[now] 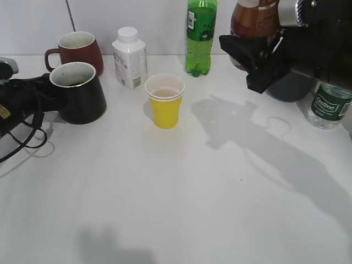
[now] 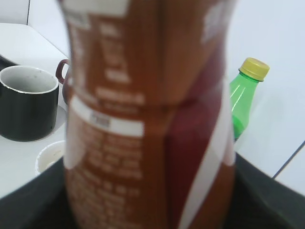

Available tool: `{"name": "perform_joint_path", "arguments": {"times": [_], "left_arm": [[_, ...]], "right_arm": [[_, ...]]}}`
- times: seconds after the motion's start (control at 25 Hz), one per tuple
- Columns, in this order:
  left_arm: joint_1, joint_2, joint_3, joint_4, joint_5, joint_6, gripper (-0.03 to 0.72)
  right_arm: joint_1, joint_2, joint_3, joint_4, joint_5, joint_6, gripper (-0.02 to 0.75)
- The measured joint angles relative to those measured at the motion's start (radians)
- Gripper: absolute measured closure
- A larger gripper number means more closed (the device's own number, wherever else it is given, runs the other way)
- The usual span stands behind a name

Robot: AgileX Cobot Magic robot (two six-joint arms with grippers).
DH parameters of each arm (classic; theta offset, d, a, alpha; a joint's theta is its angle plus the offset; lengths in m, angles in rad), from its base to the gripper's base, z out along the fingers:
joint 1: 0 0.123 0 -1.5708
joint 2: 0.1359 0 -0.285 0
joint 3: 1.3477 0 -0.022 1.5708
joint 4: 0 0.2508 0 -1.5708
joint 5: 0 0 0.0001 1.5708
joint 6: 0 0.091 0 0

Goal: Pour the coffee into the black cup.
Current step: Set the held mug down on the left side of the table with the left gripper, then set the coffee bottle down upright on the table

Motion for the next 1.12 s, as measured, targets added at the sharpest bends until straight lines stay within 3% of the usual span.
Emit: {"name": "perform_joint_path", "arguments": {"times": [0.28,0.68,0.8,1.0,1.12], "left_arm": [[0.000,0.000,0.012,0.007,-0.029,-0.014,0.467],[0.000,-0.092,0.203,-0.021,-0.044,-0.015,0.444],[0.000,-0.141,0.270,-0.021,-0.044,-0.015,0.443],[0.000,-0.247,0.354,0.020,-0.044,-0.018,0.443],[0.000,-0.308,0.377,0.053,-0.044,-0.018,0.442]], "right_arm": [[0.000,0.000,0.000,0.000,0.000,0.000,0.210],[0.000,0.000,0.000,0.013,0.000,0.000,0.210],[0.000,0.024,0.000,0.117,-0.005,0.000,0.210],[0.000,0.143,0.000,0.477,-0.008,0.000,0.210],[0.000,0.231,0.000,0.560,-0.038,0.000,0.210]]}}
